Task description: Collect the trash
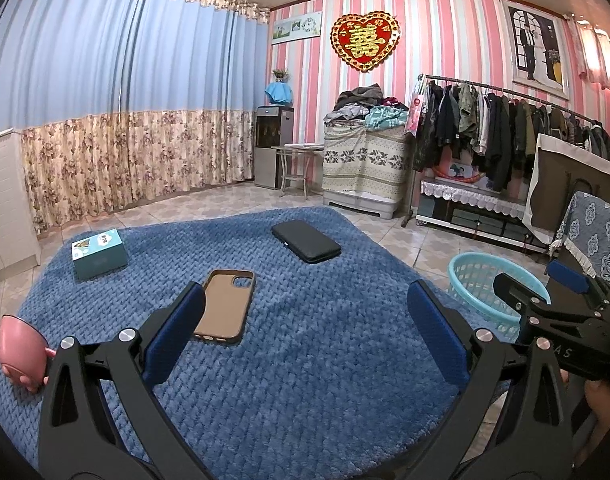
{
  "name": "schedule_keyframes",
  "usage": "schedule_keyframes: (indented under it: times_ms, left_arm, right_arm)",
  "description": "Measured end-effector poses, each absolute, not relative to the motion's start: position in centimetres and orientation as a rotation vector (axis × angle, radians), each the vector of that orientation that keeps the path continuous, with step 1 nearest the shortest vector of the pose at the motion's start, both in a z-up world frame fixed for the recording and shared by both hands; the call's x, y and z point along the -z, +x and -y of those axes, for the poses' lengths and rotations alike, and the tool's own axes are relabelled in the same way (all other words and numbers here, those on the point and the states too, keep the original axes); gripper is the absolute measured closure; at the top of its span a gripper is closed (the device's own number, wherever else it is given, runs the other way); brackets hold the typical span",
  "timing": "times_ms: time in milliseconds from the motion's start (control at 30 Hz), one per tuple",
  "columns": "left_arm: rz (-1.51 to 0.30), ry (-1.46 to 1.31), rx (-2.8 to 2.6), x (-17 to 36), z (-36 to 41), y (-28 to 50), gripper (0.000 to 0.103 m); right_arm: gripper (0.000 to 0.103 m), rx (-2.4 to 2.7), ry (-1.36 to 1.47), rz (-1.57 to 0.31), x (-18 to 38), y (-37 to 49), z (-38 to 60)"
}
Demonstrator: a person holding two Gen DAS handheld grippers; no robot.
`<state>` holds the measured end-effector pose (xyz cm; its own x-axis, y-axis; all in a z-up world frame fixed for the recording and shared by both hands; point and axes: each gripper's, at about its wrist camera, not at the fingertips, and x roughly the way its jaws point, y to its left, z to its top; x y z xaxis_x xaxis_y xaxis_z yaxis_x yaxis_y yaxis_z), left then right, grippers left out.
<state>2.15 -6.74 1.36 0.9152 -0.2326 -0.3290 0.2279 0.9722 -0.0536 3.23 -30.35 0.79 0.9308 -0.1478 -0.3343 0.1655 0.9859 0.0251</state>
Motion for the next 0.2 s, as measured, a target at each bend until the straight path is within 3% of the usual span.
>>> schedule_keyframes:
  times_ms: [200]
  left_arm:
    - [-0.352, -0.02, 0.244, -1.92, 6.55, 2.04, 0.005]
  right_arm:
    - [0.004, 0.16, 0.052, -0.339, -0.72, 3.25, 30.49]
